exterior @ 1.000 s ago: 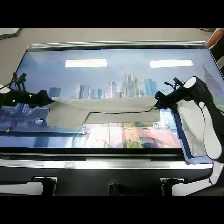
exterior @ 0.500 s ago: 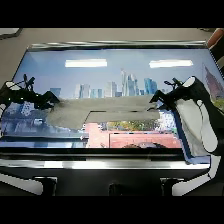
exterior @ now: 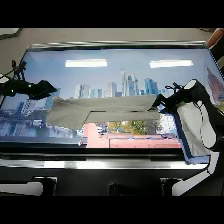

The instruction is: Fold the shirts.

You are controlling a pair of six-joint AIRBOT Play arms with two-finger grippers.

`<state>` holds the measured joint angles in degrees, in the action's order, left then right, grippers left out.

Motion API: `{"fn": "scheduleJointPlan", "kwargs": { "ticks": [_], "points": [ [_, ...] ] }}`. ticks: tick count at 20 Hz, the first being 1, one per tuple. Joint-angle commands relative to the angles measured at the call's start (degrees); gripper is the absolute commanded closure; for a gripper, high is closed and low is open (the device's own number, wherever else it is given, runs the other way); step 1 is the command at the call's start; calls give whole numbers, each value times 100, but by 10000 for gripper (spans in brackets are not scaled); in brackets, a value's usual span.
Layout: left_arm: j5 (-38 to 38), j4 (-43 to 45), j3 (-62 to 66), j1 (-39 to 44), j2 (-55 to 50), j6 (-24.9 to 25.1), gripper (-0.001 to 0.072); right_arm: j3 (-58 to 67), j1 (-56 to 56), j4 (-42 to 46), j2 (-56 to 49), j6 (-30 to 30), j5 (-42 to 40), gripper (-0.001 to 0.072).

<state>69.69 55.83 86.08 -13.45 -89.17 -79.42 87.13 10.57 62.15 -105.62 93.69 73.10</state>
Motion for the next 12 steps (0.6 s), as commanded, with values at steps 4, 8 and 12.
{"fn": "scheduleJointPlan", "kwargs": {
  "ticks": [4, 8, 12],
  "points": [
    [-146, -151, -70, 743, 243, 98, 292, 4, -302, -627, 87, -219, -455, 670],
    [-1043, -719, -850, 2020, 31, 57, 667, 4, -343, -1241, 1331, -772, -144, 671],
    [-2129, -2369, -1276, 3309, -938, -245, 668, 4, -811, -1139, 2743, -802, 85, 670]
  ]
}}
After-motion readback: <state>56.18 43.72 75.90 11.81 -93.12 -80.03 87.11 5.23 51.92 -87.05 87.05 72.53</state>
